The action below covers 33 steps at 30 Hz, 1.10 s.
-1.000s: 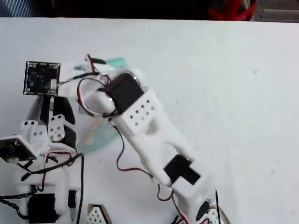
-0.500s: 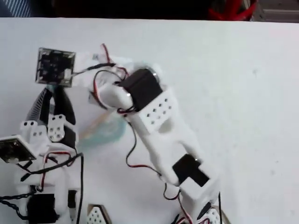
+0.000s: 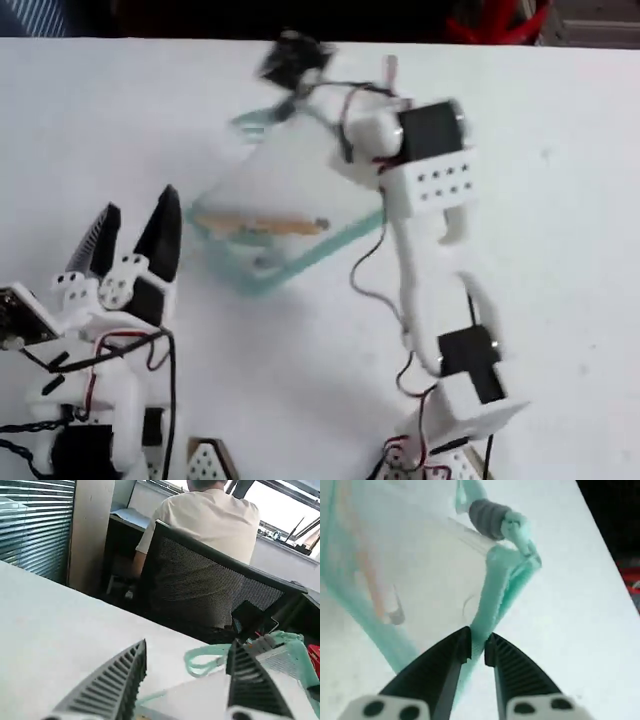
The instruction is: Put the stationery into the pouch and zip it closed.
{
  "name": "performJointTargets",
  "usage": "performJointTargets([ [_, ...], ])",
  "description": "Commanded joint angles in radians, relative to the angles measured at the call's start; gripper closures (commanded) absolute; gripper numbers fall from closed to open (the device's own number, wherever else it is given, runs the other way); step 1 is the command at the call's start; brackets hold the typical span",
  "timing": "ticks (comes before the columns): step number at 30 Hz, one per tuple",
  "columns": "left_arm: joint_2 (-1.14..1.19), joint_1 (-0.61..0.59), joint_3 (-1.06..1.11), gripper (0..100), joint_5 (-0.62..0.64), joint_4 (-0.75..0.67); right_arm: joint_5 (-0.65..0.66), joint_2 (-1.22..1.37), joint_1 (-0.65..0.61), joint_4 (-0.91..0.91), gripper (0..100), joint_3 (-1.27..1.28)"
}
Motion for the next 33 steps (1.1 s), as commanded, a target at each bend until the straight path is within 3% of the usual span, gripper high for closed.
performJointTargets([
  [1,0.005,0.018,-0.006,74,0.003,-0.005,0.002,-0.036,0.15,-0.122,97.9,0.104],
  [11,0.012,0.027,0.161,82,-0.034,-0.212,0.0,-0.038,0.443,-0.659,97.9,0.624],
  [16,0.013,0.202,0.212,82,-0.19,-0.224,-0.083,-0.036,0.518,-0.852,97.9,0.761],
  [19,0.013,0.286,0.242,84,-0.264,-0.221,-0.091,-0.036,0.529,-0.874,97.9,0.81],
  [26,0.013,0.291,0.253,87,-0.325,-0.149,-0.089,-0.048,0.553,-0.865,97.9,0.882],
  [28,0.013,0.291,0.256,88,-0.402,-0.12,-0.095,-0.073,0.572,-0.825,97.9,0.901],
  [31,0.013,0.252,0.253,90,-0.543,-0.115,-0.098,-0.162,0.572,-0.722,97.9,0.927],
  [33,0.015,0.177,0.219,94,-0.542,-0.147,-0.115,-0.254,0.542,-0.642,97.9,0.934],
])
